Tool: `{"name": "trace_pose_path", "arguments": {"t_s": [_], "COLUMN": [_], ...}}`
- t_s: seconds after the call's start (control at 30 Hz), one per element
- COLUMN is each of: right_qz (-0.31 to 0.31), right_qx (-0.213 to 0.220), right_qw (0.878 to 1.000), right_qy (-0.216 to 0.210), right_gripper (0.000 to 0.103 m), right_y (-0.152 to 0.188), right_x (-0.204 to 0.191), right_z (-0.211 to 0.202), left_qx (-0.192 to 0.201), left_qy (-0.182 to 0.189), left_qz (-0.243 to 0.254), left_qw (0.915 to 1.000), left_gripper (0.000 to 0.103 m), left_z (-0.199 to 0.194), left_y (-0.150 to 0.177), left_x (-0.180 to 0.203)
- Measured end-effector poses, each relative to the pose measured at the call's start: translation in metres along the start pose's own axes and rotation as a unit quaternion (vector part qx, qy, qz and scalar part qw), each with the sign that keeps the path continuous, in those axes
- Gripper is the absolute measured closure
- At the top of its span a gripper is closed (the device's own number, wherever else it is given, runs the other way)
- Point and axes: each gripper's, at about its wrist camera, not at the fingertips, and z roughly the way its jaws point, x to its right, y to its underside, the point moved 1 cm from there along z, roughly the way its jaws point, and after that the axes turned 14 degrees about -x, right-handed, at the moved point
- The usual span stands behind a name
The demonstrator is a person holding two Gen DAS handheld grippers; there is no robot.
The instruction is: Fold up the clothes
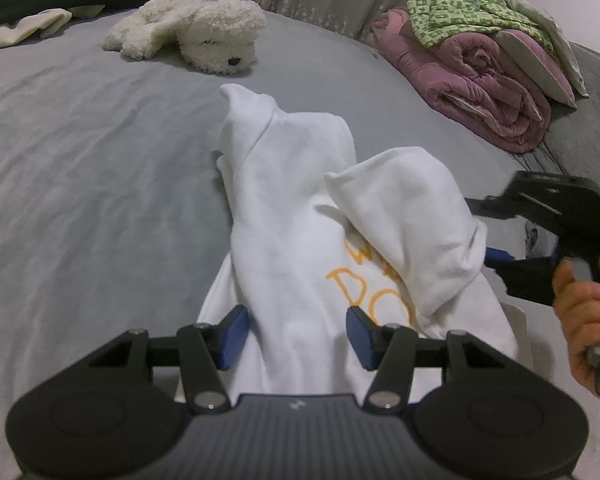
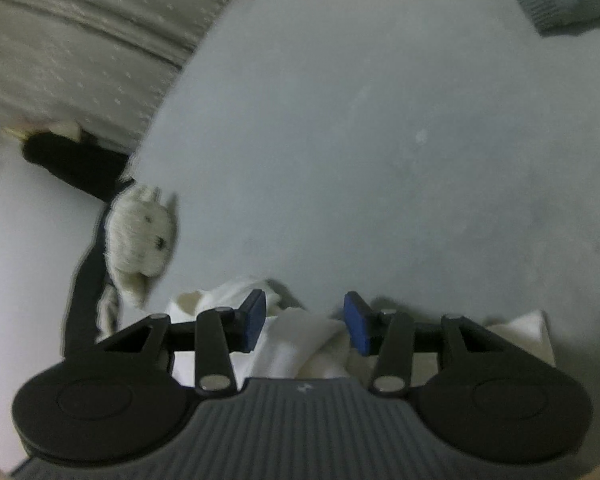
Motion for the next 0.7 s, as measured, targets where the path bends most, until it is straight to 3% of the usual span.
{"name": "trace_pose_path", "arguments": {"t_s": [0.1,0.13,0.17,0.27,0.53,0.7], "right_qz": [-0.017,-0.024,-0.036,-0.06,-0.103,-0.125], "right_qx": [-0.013,-0.015,-0.011,0.008,0.082,0.155], "right_qw": [0.999,0.998,0.997,0.995,0.988,0.976], "right_qy": [0.044,0.059,0.069,0.078,0.083,0.093], "right_gripper": [0.067,0.081,0.088,0.097,0.098,0.098], "right_y": [0.001,0.002,0.003,0.008,0.016,0.016], "right_x": [-0.01,-0.013,-0.018,-0.027,-0.046,-0.058], "right_z": [0.011,0.014,0.014,0.008,-0.026,-0.056], "left_qx": [-0.001,-0.001,-0.001,-0.002,-0.001,-0.001], "left_qy": [0.001,0.002,0.003,0.005,0.005,0.007], "left_qz": [-0.001,-0.002,-0.003,-0.005,-0.006,-0.008], "left_qw": [1.0,1.0,1.0,1.0,1.0,0.9999], "left_gripper": [0.048,0.048,0.048,0.048,0.048,0.048], "left_z": [0.0,0.0,0.0,0.0,0.0,0.0], "left_y": [-0.001,-0.001,-0.001,-0.001,-0.001,-0.002], "left_x": [0.0,0.0,0.0,-0.001,0.0,-0.002]}}
